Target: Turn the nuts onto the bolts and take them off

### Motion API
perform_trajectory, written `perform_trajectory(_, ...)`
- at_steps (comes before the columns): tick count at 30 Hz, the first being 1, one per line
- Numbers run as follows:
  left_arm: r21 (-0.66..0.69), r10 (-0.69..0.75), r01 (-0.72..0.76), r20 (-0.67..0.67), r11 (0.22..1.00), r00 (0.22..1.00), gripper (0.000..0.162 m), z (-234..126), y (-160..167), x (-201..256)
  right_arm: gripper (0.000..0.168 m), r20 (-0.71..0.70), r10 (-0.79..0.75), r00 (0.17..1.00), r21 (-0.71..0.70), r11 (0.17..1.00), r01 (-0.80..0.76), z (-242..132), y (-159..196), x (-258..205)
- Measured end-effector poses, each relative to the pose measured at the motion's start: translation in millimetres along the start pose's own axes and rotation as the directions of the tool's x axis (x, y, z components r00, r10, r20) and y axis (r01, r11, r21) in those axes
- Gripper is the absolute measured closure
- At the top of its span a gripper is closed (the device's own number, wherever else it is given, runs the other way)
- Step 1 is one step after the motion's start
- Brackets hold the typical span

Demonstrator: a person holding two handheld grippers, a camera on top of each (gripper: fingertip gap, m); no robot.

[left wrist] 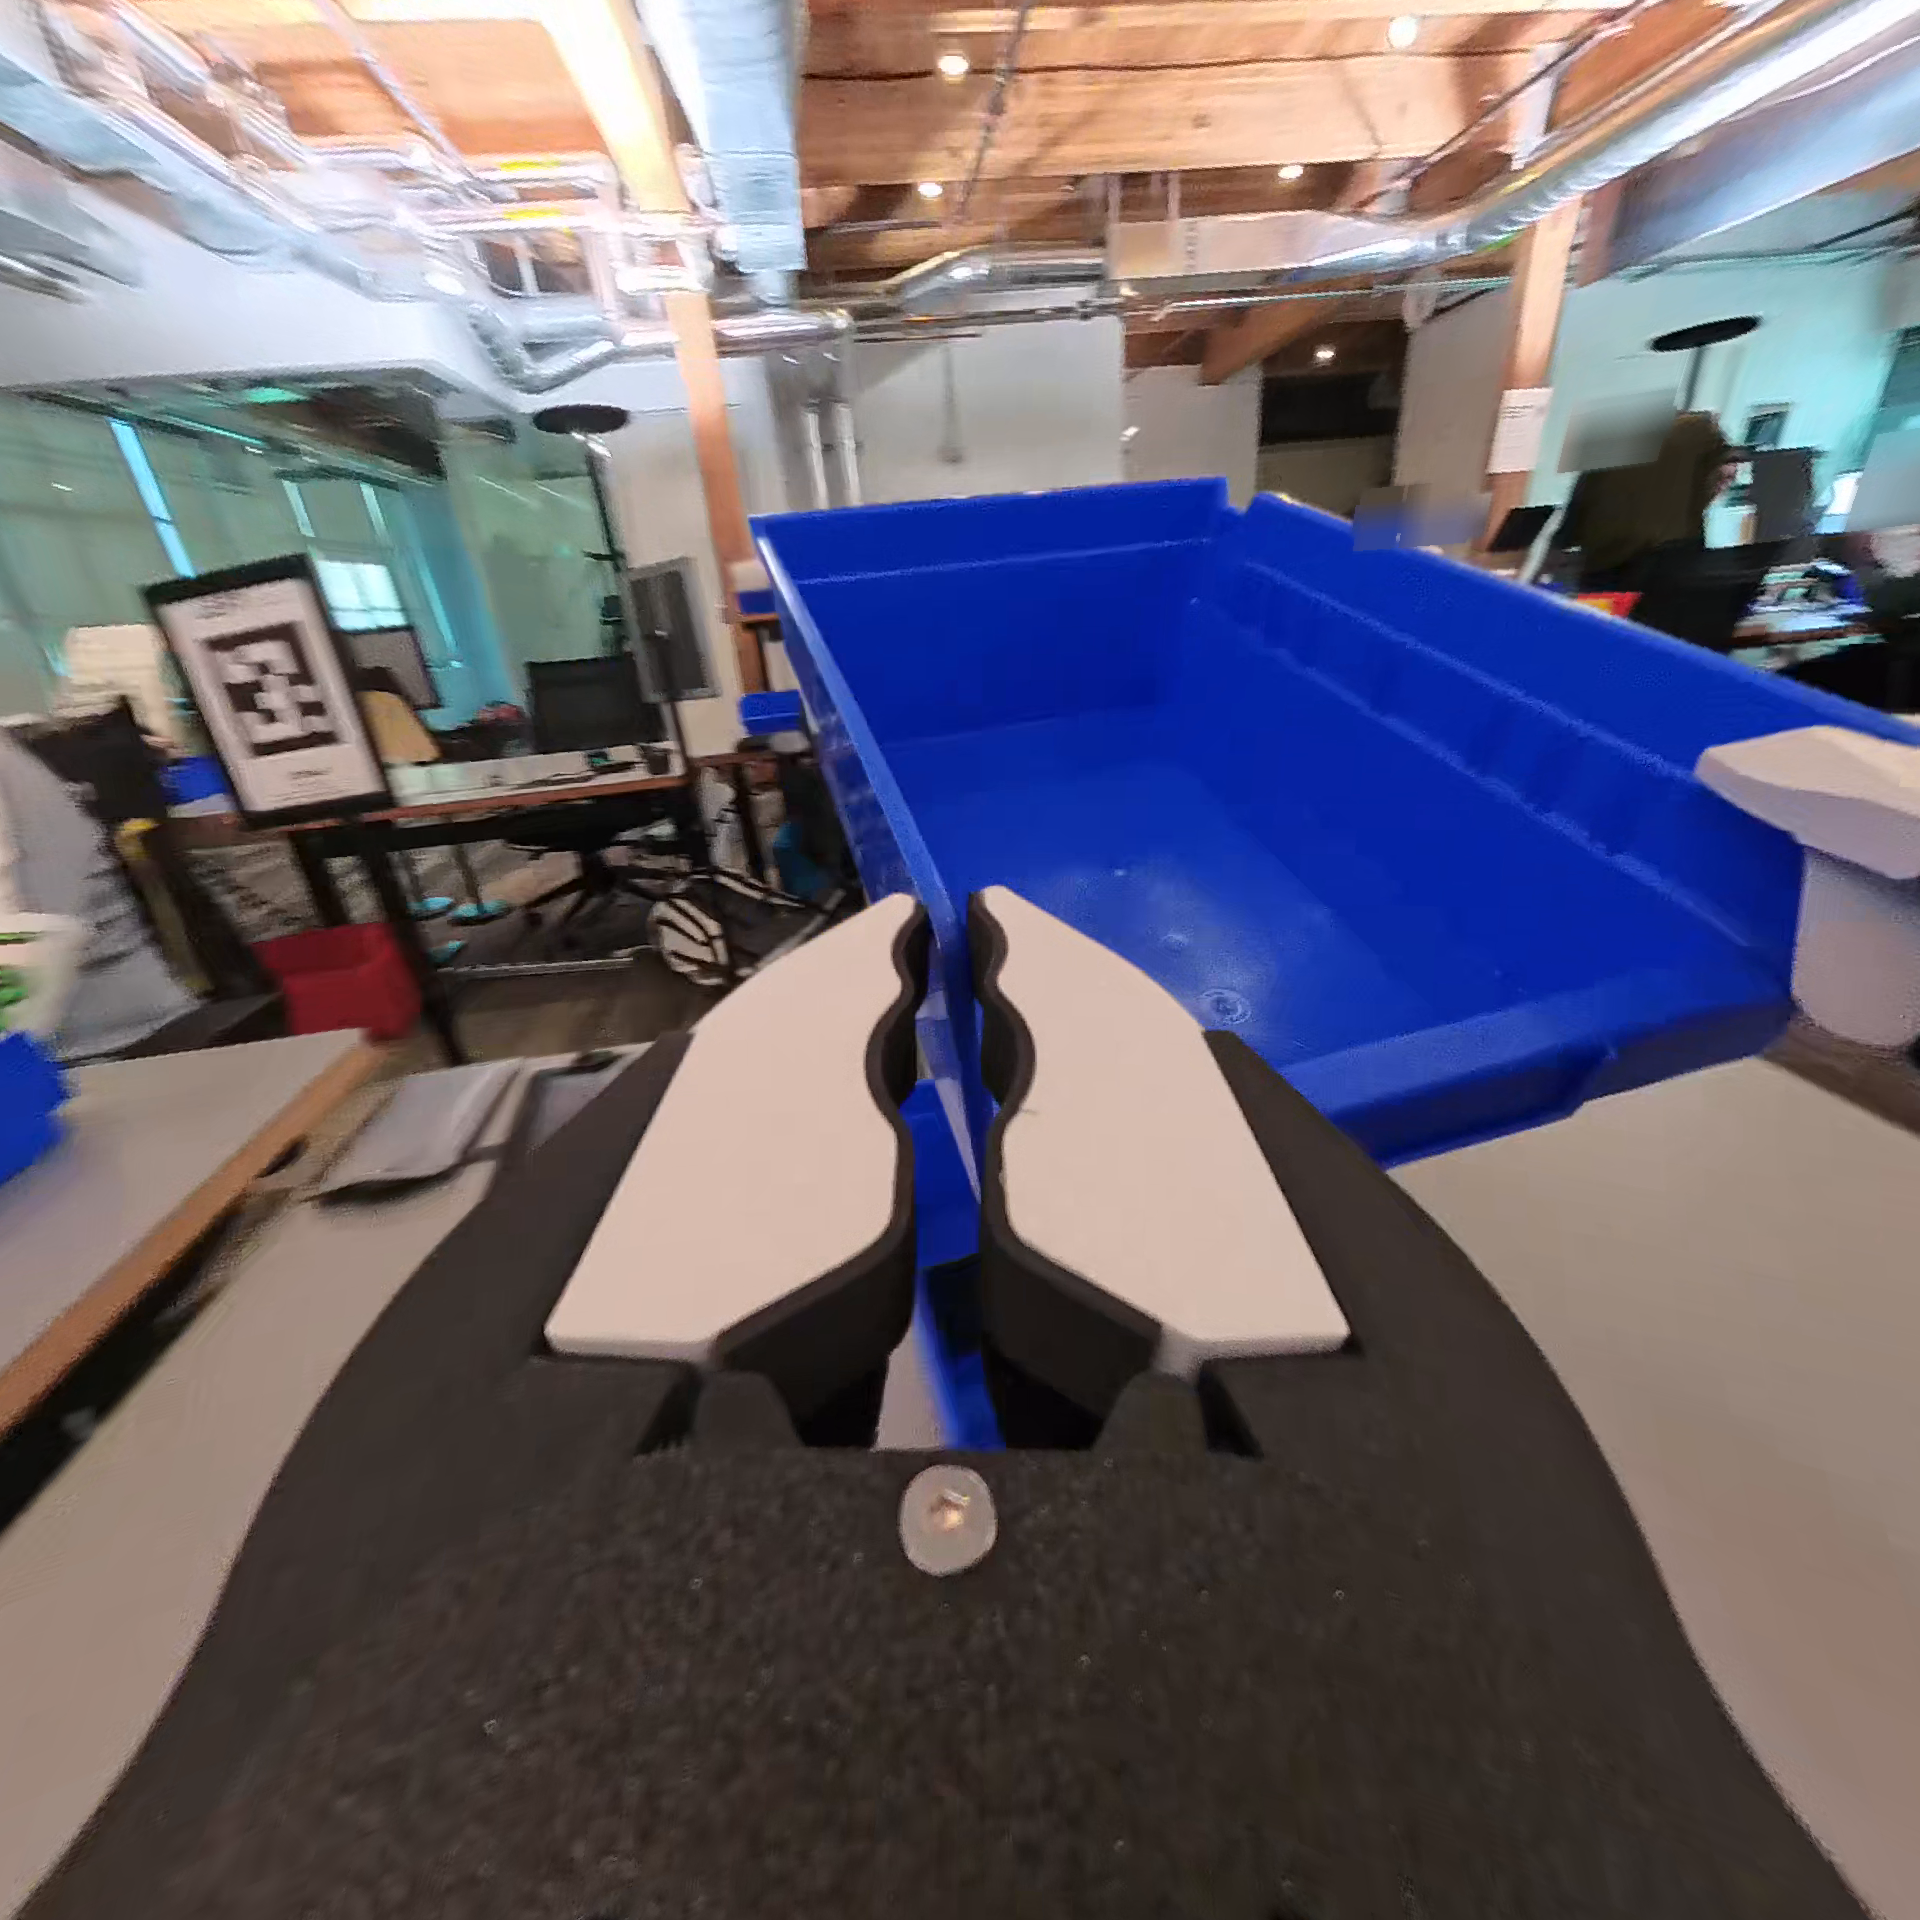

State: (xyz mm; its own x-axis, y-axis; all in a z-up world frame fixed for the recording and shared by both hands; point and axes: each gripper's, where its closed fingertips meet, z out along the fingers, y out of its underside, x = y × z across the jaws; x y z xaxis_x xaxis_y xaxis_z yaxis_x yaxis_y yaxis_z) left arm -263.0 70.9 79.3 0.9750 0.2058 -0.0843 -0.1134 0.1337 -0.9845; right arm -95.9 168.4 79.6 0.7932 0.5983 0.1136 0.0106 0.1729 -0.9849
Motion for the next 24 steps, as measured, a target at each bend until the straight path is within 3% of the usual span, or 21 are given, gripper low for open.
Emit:
perform_trajectory(2, -0.015, -0.036, 0.036, -0.040, 0.999, 0.999, 0.157, 38.5, 0.1, 52.6, 0.164, -0.061, 0.025, 0.998, -0.064, 0.998, -0.029, -1.7, 8.3, 61.7)
perform_trajectory(5, -0.082, -0.047, 0.038, -0.102, 0.996, 0.994, 0.159, 93.5, 19.3, 136.4, 0.165, -0.166, 0.044, 0.985, -0.197, 0.977, -0.077, -6.0, 49.3, 153.5)
perform_trajectory(11, -0.278, -0.055, 0.002, -0.184, 0.961, 0.981, 0.158, 157.0, 128.4, 263.6, 0.165, -0.285, -0.007, 0.958, -0.380, 0.919, -0.106, -20.1, 172.6, 273.0)
perform_trajectory(16, -0.438, -0.069, -0.042, -0.235, 0.898, 0.969, 0.157, 171.1, 216.1, 322.6, 0.166, -0.304, 0.051, 0.951, -0.486, 0.851, -0.200, -33.9, 271.2, 318.9)
perform_trajectory(19, -0.469, -0.115, -0.027, -0.273, 0.883, 0.955, 0.156, 162.7, 241.3, 350.2, 0.166, -0.355, 0.062, 0.933, -0.425, 0.878, -0.220, -44.2, 291.8, 342.6)
perform_trajectory(23, -0.561, -0.224, -0.007, -0.342, 0.828, 0.913, 0.150, 139.1, 273.3, 381.1, 0.165, -0.387, 0.152, 0.910, -0.496, 0.797, -0.344, -60.0, 322.2, 361.0)
perform_trajectory(24, -0.535, -0.213, -0.009, -0.352, 0.845, 0.911, 0.150, 137.0, 271.5, 383.6, 0.164, -0.369, 0.185, 0.911, -0.503, 0.785, -0.363, -61.9, 327.3, 360.7)
